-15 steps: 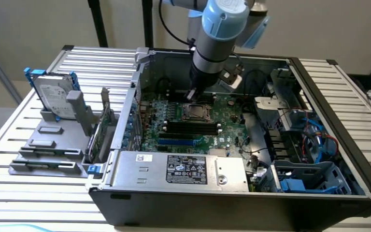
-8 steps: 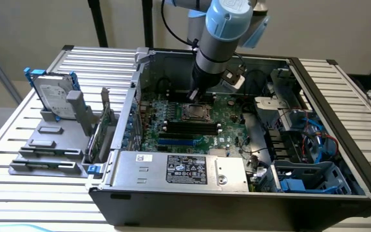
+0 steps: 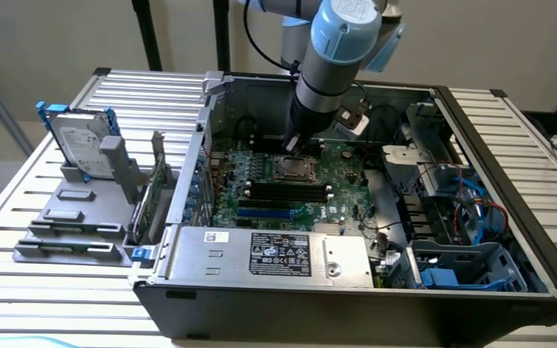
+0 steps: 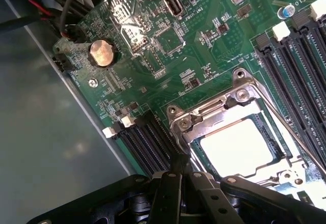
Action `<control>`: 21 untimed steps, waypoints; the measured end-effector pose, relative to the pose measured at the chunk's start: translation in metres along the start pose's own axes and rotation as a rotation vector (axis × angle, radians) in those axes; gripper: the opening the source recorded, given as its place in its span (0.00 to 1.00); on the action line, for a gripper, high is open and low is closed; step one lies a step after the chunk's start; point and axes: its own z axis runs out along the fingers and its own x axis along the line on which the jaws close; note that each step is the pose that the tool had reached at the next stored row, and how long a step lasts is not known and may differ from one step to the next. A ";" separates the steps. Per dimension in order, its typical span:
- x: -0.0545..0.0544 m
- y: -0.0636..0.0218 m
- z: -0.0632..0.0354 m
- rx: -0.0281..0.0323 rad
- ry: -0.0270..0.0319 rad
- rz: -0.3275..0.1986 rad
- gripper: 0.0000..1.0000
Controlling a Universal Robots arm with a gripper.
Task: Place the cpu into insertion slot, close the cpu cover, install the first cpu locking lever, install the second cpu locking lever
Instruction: 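Install the first cpu locking lever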
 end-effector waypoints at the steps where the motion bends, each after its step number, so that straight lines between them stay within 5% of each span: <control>1: 0.000 0.0003 0.0004 0.0000 0.0002 0.000 0.11; 15: 0.002 0.0035 0.0018 0.0003 0.0008 0.000 0.11; 21: 0.002 0.0047 0.0016 0.0081 0.0125 -0.001 0.11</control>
